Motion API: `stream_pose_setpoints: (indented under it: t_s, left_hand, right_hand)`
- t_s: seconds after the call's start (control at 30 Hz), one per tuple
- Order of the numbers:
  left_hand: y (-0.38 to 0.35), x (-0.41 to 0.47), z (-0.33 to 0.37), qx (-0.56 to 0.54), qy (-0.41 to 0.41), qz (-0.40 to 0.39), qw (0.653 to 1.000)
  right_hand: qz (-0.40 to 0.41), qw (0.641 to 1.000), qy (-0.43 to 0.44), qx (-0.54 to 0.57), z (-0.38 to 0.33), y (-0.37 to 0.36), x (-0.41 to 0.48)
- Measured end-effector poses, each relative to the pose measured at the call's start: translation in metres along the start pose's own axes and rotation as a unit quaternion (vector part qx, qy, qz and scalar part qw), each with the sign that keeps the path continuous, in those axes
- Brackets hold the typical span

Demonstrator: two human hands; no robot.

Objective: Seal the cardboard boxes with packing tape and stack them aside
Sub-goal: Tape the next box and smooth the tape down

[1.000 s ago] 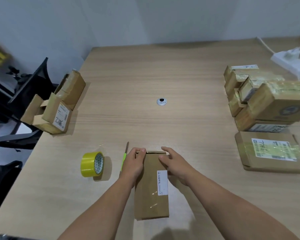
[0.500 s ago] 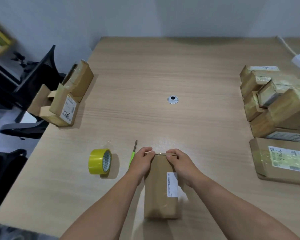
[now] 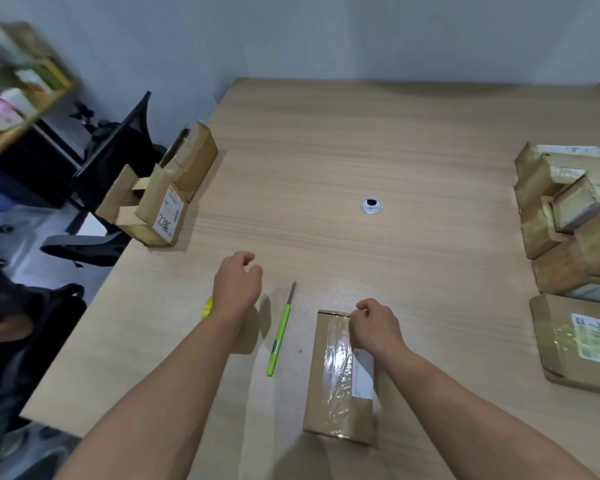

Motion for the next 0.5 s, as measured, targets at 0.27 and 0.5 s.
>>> stream_pose_setpoints:
  t_s: [0.27,0.5]
  left_hand:
    - [0.028,0.028,-0.084,-0.128,0.248,-0.027,0.960]
    - [0.008,0.024,-0.120,-0.237,0.308,-0.106,0.915]
  right_hand:
    - [0.043,0.997,0.037,-0.057,-0.036,-0.010,-0.001]
    - [-0.076,0.990,0.070,0.091,-0.092,-0.083,0.001]
Point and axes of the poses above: each hand's wrist, its own x-axis towards the middle knuckle, its own y-axis out of the back of the hand, z = x × y, the point moved 7 cm from there along x, towards the middle knuckle, and after that the axes turned 3 degrees about -z, right-handed, at the moved point
